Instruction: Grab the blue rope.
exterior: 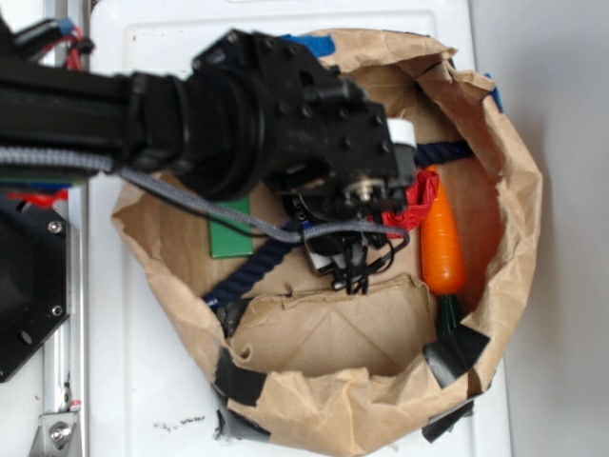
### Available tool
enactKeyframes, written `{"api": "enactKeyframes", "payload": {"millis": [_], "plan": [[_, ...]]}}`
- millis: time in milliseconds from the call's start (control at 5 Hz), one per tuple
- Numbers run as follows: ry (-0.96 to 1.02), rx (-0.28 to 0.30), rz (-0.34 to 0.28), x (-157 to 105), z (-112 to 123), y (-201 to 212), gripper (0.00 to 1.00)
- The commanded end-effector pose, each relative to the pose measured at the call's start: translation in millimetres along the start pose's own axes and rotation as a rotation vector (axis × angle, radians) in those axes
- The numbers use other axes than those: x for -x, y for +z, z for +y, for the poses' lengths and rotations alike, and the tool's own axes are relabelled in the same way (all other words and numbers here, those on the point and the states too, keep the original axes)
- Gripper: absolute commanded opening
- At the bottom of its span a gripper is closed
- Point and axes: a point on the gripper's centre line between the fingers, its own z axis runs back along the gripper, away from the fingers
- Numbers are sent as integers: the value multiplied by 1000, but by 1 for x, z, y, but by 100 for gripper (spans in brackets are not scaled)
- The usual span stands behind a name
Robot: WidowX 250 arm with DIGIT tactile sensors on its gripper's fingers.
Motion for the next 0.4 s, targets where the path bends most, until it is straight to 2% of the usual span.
{"api": "enactKeyframes", "payload": {"millis": [0,200], "plan": [[-509,-108,-131,6,-16,77,0],[-567,-84,-130,-22,-10,116,0]]}}
